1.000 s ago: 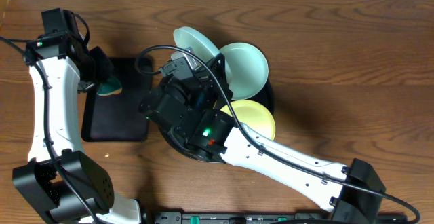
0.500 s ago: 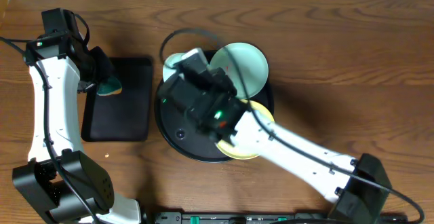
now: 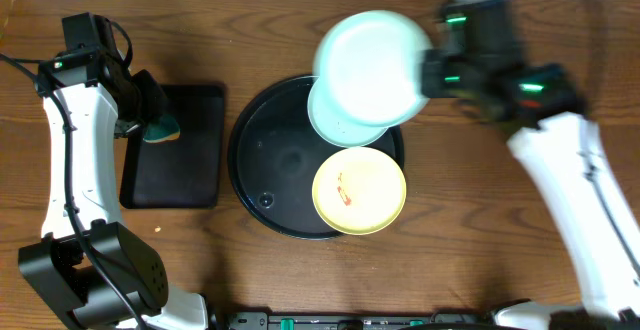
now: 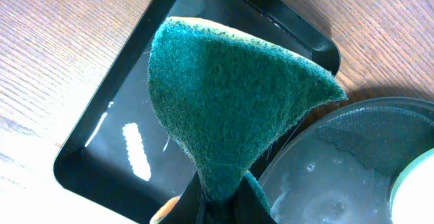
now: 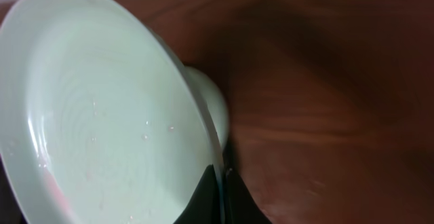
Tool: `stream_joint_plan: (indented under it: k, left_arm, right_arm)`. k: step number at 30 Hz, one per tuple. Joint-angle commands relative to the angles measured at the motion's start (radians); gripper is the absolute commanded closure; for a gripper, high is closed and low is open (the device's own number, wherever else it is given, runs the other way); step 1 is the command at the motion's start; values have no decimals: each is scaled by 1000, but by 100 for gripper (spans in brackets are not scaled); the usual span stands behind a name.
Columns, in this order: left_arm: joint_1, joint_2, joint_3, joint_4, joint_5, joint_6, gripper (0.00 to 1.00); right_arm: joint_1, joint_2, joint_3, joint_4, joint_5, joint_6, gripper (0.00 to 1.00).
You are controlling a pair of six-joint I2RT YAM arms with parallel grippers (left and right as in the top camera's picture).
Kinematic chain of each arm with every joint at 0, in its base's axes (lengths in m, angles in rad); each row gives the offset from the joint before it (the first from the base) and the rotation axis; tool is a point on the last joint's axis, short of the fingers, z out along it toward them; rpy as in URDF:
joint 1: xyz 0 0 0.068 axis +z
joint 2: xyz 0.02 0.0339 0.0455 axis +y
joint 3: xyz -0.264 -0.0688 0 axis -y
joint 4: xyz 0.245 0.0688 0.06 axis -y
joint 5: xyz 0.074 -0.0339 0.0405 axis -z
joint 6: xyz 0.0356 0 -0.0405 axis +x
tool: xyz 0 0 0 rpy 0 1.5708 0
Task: Clean dirty plates on tray and stack at the side
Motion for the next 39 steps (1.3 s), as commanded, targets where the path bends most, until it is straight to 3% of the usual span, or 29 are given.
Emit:
stream_joint_plan:
  k: [1,6,12,24,37,39]
  left_arm:
    - [1,0,-6,-2,-8,2,92]
    - [1,0,-6,-2,-8,2,93]
    - [1,0,-6,-2,-8,2,93]
    - [1,0,-6,-2,-8,2,93]
    - [1,0,-6,-2,-8,2,93]
    - [1,0,-6,-2,-8,2,93]
  right_arm:
    - [-169,-53,16,-86,-63,11,99]
    - [-366,-48,-22,-180,-63,-40,99]
    - [-462,-48,-213,-91,-62,-43,99]
    - [-473,-35,-676,384,-72,-8,99]
    - [-473,114,-743,488,-71,-10,99]
    - [-473,127,-743,487,-78,-10,95]
